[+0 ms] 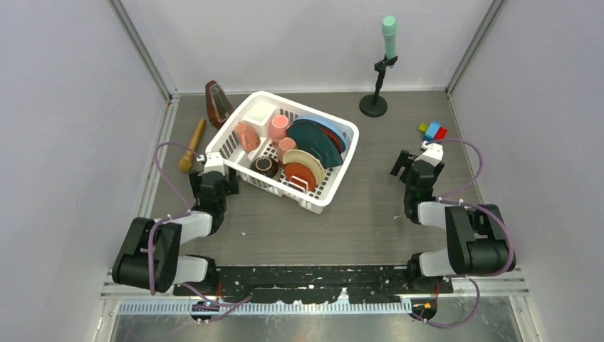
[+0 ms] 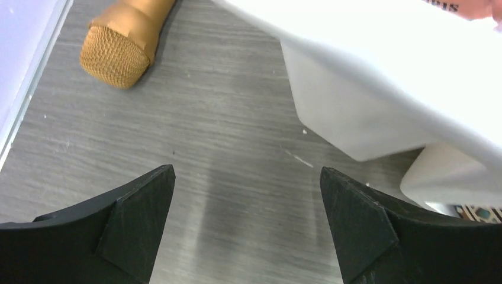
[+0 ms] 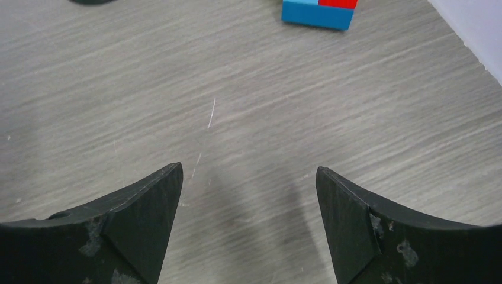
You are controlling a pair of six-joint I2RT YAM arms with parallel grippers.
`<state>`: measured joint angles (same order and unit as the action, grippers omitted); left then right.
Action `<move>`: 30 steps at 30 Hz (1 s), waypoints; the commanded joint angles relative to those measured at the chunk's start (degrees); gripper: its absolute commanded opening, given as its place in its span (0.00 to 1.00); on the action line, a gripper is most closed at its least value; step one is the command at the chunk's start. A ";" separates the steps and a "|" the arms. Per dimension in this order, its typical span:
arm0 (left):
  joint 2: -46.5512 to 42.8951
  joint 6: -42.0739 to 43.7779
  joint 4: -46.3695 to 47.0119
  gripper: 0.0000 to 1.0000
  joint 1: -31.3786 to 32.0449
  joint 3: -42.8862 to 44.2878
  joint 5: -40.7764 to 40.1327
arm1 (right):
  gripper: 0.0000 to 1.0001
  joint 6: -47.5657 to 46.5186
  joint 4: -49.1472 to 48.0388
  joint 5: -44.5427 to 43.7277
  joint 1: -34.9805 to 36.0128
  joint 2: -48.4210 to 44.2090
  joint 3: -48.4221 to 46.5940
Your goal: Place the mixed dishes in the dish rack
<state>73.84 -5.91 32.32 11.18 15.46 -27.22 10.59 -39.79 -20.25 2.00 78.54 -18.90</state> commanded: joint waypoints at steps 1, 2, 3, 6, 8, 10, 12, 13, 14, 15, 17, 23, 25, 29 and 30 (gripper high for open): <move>1.52 1.12 10.71 0.95 -4.48 3.57 8.50 | 0.88 -0.08 -15.93 -2.05 -1.20 6.05 0.51; 1.71 0.39 10.82 0.94 -5.54 3.68 9.65 | 0.88 -0.16 -17.82 -2.79 -1.27 9.42 0.83; 1.82 -0.03 10.96 0.94 -6.30 3.65 10.18 | 0.88 -0.36 -18.91 -2.34 -1.28 10.35 0.43; 1.83 -0.02 11.33 0.92 -7.13 3.49 11.77 | 0.88 -0.76 -16.40 -1.16 -1.29 10.74 -0.79; 1.87 -0.17 11.54 0.92 -7.14 3.48 11.07 | 0.90 -0.67 -14.68 -1.17 -1.30 10.17 -1.14; 2.00 -0.51 12.32 0.93 -7.16 3.16 8.81 | 0.98 -0.80 -16.25 -1.24 -1.30 10.63 -0.86; 2.01 -0.59 14.37 0.94 -7.14 2.20 7.64 | 0.99 -0.73 -15.36 -1.27 -1.30 10.38 -1.01; 2.90 0.17 17.72 0.94 -7.14 1.19 8.31 | 1.00 -0.74 -16.21 -1.28 -1.30 10.62 -0.82; 4.46 0.78 21.99 0.94 -7.19 -0.32 9.07 | 1.00 -0.74 -16.16 -1.28 -1.30 10.55 -0.81; 7.04 0.89 26.90 0.94 -7.19 -1.57 9.69 | 1.00 -0.75 -15.83 -1.26 -1.30 10.51 -0.86; 13.48 1.86 34.78 0.92 -7.14 -2.41 12.18 | 1.00 -0.70 -16.15 -1.23 -1.29 10.57 -0.82; 13.60 3.89 27.70 0.90 -7.13 1.45 18.02 | 1.00 -0.73 -16.13 -1.27 -1.30 10.57 -0.80; 15.09 5.18 25.48 0.93 -7.14 4.08 19.35 | 1.00 -0.72 -16.11 -1.24 -1.30 10.55 -0.82; 14.99 4.88 22.06 0.96 -7.18 5.37 18.90 | 1.00 -0.75 -16.12 -1.26 -1.29 10.57 -0.84; 14.93 4.93 21.63 0.96 -7.15 5.44 19.00 | 1.00 -0.75 -16.15 -1.26 -1.30 10.53 -0.80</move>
<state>89.34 -2.28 51.57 3.75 18.31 -10.79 10.41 -52.31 -20.84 0.89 89.52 -18.87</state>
